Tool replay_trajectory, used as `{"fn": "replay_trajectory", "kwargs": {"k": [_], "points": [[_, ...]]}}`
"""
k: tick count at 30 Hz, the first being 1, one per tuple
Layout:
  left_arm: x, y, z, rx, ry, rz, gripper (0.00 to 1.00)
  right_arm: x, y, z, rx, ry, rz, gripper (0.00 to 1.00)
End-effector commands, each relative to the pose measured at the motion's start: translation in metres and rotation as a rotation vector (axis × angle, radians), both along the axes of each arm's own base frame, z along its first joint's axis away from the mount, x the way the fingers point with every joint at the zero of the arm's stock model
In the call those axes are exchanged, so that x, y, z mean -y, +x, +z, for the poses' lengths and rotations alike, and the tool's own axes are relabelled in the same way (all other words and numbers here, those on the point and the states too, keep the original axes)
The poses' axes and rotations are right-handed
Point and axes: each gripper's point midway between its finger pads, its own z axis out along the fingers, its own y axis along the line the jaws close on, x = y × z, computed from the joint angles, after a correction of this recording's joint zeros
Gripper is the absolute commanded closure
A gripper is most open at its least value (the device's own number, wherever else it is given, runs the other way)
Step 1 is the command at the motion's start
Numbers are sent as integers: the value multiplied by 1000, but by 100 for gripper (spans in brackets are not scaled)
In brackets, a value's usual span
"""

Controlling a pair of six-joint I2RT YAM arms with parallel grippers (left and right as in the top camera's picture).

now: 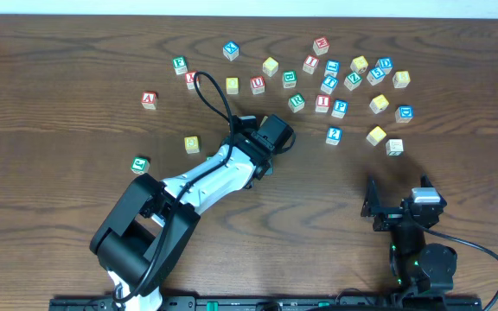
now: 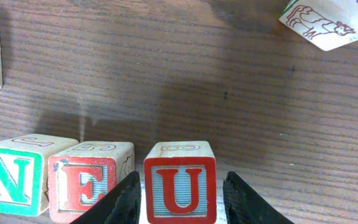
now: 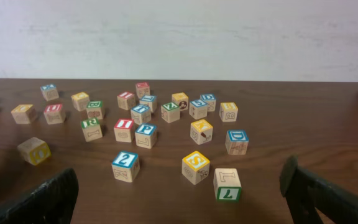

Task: Spell out NEURIPS
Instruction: 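Lower the red U block beside the right side of the red E, then open the left gripper and raise it off the red U block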

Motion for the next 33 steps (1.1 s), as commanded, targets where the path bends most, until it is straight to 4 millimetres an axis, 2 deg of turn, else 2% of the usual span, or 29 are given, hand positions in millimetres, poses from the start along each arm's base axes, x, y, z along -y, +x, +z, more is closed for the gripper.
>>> {"fn": "replay_trajectory", "kwargs": {"k": [1,17,27,33], "points": [[-7,-4,-6,-21,24,-6,58,2,0,0,-1,13,-7,1],[-4,-4,10,-4,2,-28,58,2,0,0,-1,13,-7,1],[-3,-3,13,4,1,-42,58,2,0,0,-1,13,-7,1],[3,5,26,35,-10,-68,58,2,0,0,-1,13,-7,1]]}}
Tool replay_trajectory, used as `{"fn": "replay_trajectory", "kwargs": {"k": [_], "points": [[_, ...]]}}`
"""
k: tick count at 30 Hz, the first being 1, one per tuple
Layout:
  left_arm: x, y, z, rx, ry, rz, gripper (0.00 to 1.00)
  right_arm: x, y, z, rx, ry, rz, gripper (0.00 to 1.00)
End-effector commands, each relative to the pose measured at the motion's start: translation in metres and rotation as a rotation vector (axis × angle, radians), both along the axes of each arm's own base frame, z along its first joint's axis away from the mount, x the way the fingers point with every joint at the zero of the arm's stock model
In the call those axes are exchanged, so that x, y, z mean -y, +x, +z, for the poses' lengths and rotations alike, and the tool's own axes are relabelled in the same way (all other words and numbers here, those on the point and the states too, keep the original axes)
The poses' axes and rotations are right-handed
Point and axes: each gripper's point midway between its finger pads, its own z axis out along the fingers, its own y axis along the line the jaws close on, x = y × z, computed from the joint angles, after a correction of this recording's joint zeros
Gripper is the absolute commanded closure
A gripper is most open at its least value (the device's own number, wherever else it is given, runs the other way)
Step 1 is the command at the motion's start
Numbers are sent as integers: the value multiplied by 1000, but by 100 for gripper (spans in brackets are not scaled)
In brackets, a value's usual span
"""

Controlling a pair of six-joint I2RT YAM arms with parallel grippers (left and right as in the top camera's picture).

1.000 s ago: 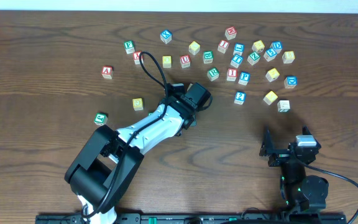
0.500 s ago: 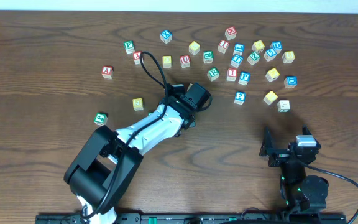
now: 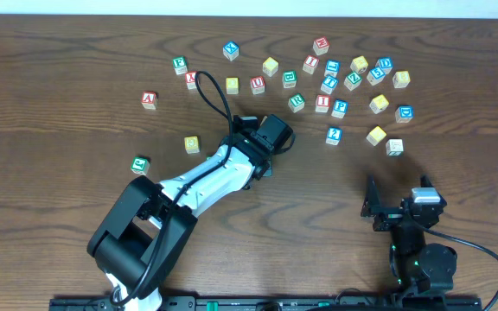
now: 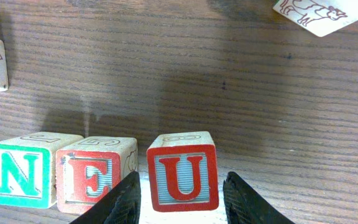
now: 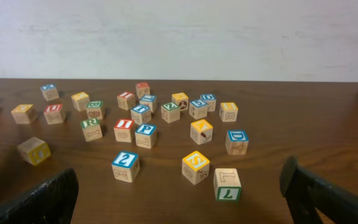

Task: Spell out NEURIPS
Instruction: 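Open the left gripper and raise it off the red U block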

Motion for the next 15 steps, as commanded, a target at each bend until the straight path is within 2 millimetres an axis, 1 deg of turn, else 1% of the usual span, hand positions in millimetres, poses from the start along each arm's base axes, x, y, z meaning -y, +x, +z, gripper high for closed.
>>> {"fn": "replay_trajectory", "kwargs": {"k": [1,6,12,15], "points": [[5,10,25,56,-30,-18,58,2,0,0,0,13,-7,1],[11,18,47,105,-51,-53,57,2,0,0,0,13,-7,1],[14,22,85,183,-81,-112,56,2,0,0,0,13,-7,1],[14,22,105,223,-86,-153,45,2,0,0,0,13,-7,1]]}}
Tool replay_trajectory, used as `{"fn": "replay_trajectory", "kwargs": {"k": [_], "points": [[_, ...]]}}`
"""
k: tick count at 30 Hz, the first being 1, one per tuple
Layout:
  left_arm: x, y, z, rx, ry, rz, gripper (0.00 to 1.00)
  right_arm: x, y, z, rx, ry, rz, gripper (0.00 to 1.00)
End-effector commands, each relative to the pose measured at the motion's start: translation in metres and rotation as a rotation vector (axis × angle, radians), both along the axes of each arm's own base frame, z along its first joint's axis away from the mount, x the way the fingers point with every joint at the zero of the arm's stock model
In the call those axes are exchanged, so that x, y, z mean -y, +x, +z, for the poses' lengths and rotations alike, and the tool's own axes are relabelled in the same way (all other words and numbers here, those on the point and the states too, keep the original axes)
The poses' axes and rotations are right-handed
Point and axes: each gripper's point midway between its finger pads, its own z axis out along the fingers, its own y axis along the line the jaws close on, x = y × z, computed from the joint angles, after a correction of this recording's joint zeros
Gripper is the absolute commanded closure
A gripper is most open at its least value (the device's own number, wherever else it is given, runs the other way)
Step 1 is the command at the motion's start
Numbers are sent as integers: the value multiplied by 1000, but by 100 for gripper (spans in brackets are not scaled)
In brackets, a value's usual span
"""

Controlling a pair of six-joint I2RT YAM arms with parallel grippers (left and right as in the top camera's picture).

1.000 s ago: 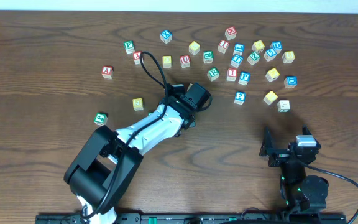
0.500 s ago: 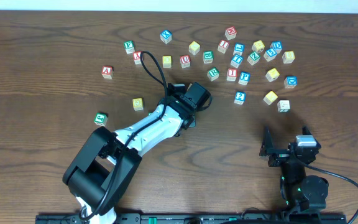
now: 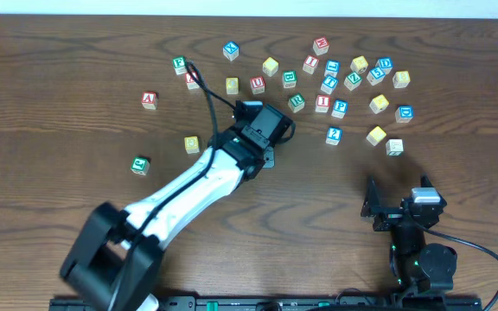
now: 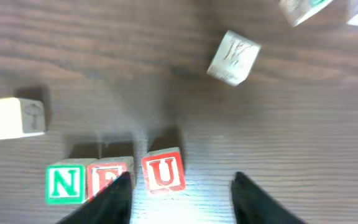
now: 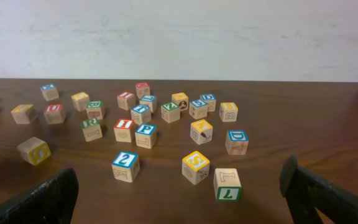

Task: Spell out NEURIPS
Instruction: 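Open the left gripper and raise it off the red U block, then move the left gripper back toward the upper left of the table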

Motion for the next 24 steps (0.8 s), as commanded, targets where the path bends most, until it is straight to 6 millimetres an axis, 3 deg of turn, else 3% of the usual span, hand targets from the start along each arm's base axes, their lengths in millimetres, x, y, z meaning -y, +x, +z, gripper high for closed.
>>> {"fn": "replay_trajectory", "kwargs": {"k": [1,10,19,24], "points": [[2,8,37,80,-12,-58,43,2,0,0,0,13,-7,1],[-1,4,69,140,-36,-84,42,2,0,0,-1,13,-8,1],[10,18,106,219,-61,-120,42,2,0,0,-1,13,-7,1],[7,31,129,269,-73,-115,42,2,0,0,0,13,-8,1]]}}
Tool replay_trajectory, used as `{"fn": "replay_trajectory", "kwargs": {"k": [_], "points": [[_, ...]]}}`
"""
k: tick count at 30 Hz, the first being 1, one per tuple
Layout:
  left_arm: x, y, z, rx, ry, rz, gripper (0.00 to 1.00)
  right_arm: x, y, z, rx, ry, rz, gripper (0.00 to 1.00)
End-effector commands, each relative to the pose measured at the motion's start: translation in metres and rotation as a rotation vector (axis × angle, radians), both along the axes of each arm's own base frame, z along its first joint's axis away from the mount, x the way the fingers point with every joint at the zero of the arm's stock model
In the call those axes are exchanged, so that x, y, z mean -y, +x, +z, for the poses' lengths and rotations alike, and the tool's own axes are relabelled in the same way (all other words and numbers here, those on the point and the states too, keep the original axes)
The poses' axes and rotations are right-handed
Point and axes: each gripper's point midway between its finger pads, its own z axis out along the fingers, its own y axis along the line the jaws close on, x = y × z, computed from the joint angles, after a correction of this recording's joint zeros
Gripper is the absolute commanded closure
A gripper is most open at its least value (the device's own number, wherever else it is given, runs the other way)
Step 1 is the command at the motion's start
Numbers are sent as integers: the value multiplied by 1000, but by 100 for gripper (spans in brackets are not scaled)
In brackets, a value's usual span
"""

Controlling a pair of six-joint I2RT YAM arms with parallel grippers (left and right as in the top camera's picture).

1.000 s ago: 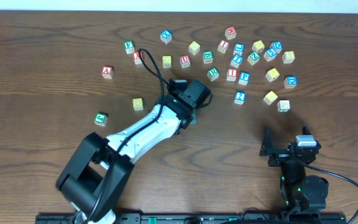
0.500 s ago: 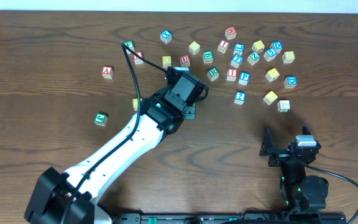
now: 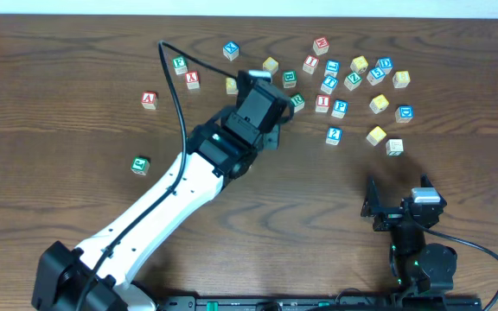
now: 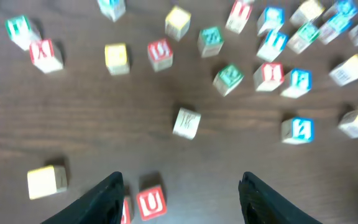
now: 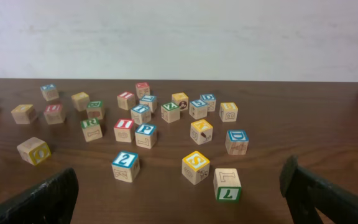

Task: Spell out NEURIPS
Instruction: 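Move the left gripper back toward the upper left of the table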

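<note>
In the left wrist view the red U block (image 4: 151, 202) sits on the table far below, with a red sliver of the E block (image 4: 125, 211) beside it behind my left finger; N is hidden. My left gripper (image 4: 182, 202) hangs open and empty high above them, and shows over the scattered blocks (image 3: 264, 108) in the overhead view. The green R (image 5: 91, 129), red I (image 5: 123, 130), blue P (image 5: 145, 135) and yellow S (image 5: 196, 167) lie loose. My right gripper (image 5: 179, 202) rests open and empty at the near right (image 3: 402, 207).
Several other loose letter blocks lie across the far half of the table, among them a second red U (image 4: 160, 54), a blue 2 (image 5: 125, 165), a green L (image 5: 227, 184) and a plain-faced block (image 4: 186, 122). A pale yellow block (image 4: 46, 180) lies left of the row.
My left gripper, still open, has risen further and shifted toward the far blocks. The U block now looks small at the bottom of the left wrist view. The right arm is unchanged.
My left gripper's open fingers stood either side of the U block, set down beside N and E. It then sat a little higher, then well above the row, and now hangs high over the table with the row left in place.
</note>
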Motion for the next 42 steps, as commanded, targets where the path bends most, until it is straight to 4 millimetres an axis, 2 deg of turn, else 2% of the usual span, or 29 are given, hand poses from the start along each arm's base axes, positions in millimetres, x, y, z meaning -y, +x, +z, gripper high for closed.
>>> {"fn": "replay_trajectory", "kwargs": {"k": [1,9,26,31,38,42], "points": [[-9,13,30,64,-12,10,42,2,0,0,-1,13,-7,1],[-34,21,31,42,14,53,41,2,0,0,0,13,-7,1],[-39,28,51,83,52,14,42,2,0,0,0,13,-7,1],[-54,35,51,82,53,52,41,2,0,0,0,13,-7,1],[-88,47,49,69,62,131,41,2,0,0,0,13,-7,1],[-91,47,48,58,57,129,41,2,0,0,0,13,-7,1]]}}
